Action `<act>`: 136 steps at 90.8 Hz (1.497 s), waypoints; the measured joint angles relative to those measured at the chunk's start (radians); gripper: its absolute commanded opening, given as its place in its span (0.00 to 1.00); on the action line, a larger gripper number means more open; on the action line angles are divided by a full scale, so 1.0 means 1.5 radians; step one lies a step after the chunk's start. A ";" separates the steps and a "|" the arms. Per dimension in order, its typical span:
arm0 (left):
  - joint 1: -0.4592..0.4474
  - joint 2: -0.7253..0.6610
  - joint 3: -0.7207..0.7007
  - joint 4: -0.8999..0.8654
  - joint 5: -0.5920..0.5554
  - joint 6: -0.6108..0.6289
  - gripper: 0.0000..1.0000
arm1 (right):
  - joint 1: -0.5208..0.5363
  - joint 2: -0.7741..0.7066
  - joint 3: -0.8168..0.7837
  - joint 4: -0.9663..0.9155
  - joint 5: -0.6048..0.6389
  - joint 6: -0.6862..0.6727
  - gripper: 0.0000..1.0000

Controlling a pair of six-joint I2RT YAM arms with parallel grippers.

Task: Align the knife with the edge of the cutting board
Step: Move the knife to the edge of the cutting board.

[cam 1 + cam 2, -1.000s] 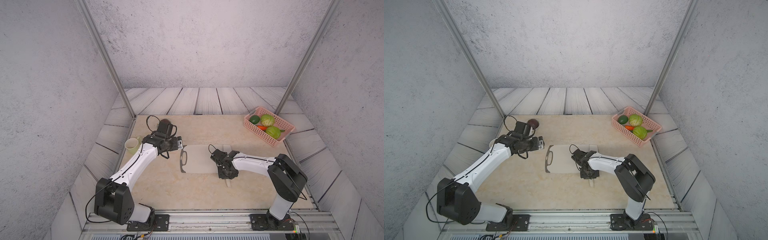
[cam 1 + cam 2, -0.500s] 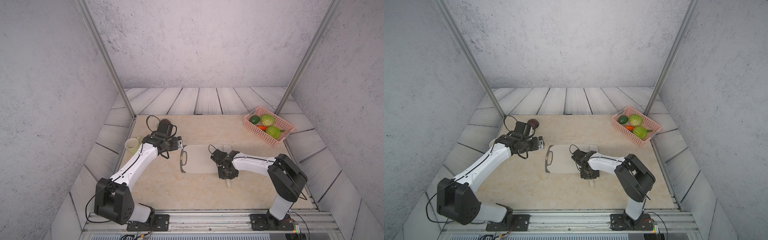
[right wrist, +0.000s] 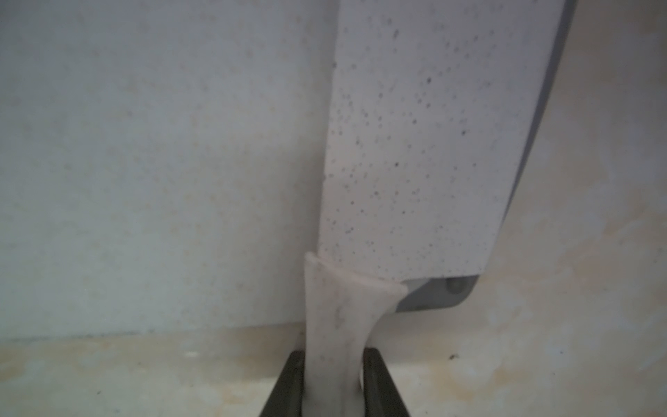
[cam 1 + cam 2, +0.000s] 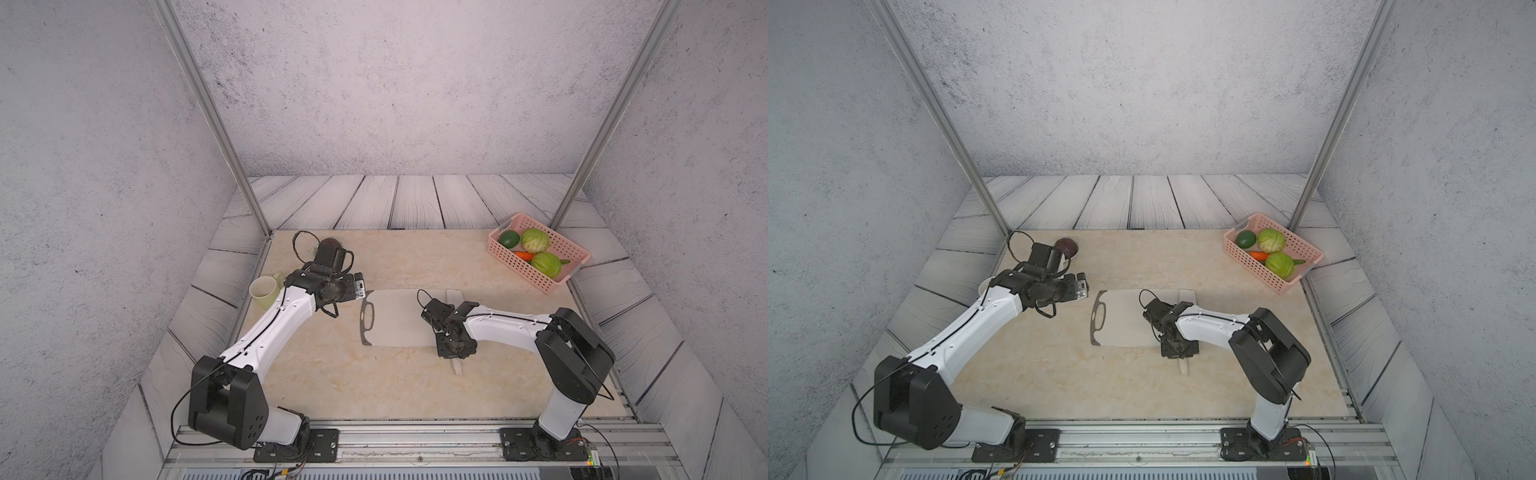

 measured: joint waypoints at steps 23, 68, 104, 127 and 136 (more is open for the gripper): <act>0.000 0.000 0.000 0.000 -0.001 0.000 0.98 | 0.000 0.000 0.000 0.000 0.001 0.000 0.19; -0.001 0.000 0.000 0.000 -0.004 0.000 0.98 | -0.004 0.000 0.000 -0.002 0.000 -0.005 0.19; -0.001 0.000 0.000 0.000 -0.005 0.000 0.98 | -0.009 0.000 0.000 -0.004 0.000 -0.010 0.19; -0.001 0.000 0.000 0.000 -0.006 0.000 0.98 | -0.009 0.000 0.001 -0.005 0.000 -0.011 0.19; -0.002 0.000 0.000 0.000 -0.006 0.000 0.98 | -0.009 0.000 0.002 -0.005 0.000 -0.012 0.19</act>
